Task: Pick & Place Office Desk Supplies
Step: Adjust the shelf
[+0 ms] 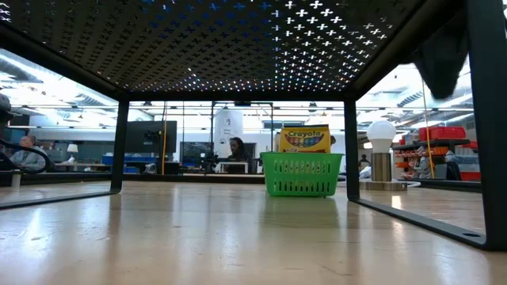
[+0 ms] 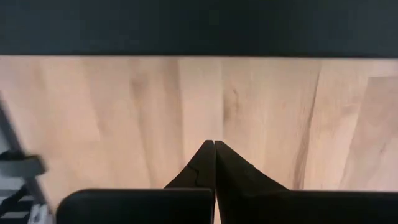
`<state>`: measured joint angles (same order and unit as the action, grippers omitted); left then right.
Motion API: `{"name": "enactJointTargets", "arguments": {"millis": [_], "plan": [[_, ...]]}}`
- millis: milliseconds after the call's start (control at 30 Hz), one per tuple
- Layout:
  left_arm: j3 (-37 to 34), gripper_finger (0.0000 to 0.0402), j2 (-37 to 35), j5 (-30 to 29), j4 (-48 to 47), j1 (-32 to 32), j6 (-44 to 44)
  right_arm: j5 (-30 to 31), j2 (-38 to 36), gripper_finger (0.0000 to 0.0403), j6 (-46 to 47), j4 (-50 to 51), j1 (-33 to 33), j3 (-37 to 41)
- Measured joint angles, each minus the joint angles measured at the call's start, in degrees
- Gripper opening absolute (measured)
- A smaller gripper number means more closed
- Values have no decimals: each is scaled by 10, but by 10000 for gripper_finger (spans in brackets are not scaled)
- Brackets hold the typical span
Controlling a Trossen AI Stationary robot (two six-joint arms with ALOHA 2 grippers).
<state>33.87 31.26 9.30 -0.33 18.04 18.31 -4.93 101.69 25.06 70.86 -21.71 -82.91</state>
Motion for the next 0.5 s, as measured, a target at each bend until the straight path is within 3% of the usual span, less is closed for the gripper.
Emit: {"name": "enactJointTargets", "arguments": {"millis": [500], "plan": [[0, 188, -36, -33, -27, 0, 6, 33, -1, 0, -72, -51, 47, 3]]}}
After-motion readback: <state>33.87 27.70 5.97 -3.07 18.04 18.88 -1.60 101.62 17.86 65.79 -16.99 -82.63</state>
